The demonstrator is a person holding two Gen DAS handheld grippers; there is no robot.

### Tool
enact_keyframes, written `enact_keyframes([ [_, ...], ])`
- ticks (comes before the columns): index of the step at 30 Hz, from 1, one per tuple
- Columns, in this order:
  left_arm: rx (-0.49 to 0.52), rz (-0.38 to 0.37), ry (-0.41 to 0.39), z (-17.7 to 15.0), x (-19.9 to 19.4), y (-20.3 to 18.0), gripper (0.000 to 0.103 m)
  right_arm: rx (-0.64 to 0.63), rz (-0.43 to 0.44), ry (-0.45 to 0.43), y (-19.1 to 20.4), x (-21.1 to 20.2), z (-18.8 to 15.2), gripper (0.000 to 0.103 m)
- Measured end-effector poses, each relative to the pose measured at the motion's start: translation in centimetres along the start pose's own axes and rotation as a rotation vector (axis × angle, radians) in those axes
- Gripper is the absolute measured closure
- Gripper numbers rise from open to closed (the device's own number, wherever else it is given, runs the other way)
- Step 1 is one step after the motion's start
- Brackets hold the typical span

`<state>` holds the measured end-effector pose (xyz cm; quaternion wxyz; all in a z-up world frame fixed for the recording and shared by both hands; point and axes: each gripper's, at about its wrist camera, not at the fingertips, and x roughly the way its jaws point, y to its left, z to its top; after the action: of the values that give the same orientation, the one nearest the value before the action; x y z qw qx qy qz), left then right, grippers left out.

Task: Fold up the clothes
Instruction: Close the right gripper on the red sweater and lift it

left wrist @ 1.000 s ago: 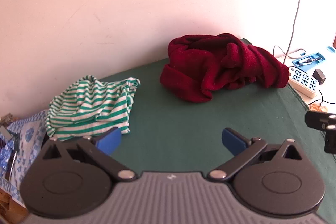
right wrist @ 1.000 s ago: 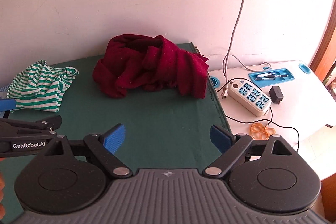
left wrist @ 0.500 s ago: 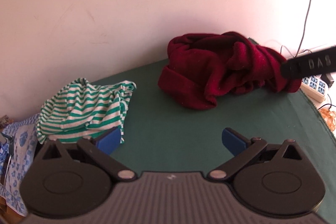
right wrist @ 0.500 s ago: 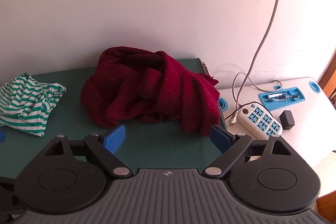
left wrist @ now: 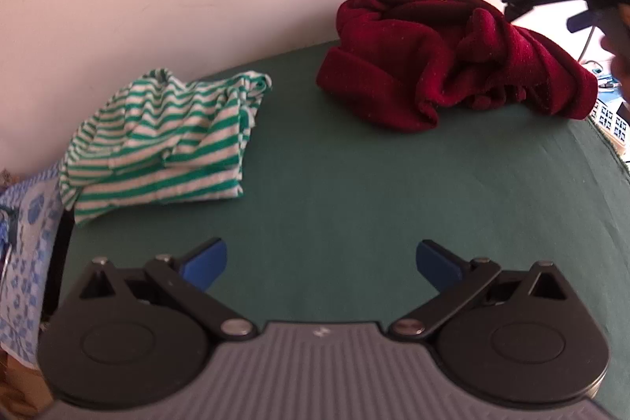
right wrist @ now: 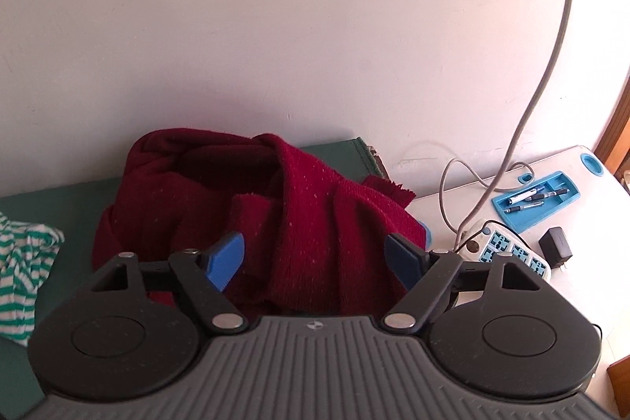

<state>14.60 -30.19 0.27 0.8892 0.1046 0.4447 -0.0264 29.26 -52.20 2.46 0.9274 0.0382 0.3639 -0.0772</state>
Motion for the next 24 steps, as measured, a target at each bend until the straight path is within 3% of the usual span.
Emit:
enact_keyframes([
  [6,-0.035,-0.01,0.048,-2.0,-0.1,0.6,0.001,0.017,-0.06,0.014,0.1,5.9,1.4,0.023],
  [7,-0.041,-0.012,0.056,-2.4,-0.1,0.8,0.001,0.001,-0.06,0.038,0.1,6.7,1.1,0.031],
  [8,-0.047,-0.013,0.064,-2.7,-0.1,0.9,0.001,-0.01,-0.063,0.059,0.0,7.2,0.8,0.051],
  [10,-0.034,0.015,0.06,-2.6,0.1,0.9,0.001,-0.018,-0.051,0.063,-0.3,7.3,0.1,0.075],
  [13,-0.027,0.032,0.06,-1.9,0.7,1.0,0.001,-0.008,0.019,0.018,-1.3,5.0,-0.4,0.096],
  [19,-0.017,0.062,0.023,0.8,1.6,0.8,0.001,-0.042,0.233,-0.017,-4.6,-4.6,-3.3,0.098],
  [24,-0.005,0.035,-0.023,2.1,1.6,0.6,0.001,-0.103,0.343,0.039,-8.5,-12.0,-10.5,0.098],
])
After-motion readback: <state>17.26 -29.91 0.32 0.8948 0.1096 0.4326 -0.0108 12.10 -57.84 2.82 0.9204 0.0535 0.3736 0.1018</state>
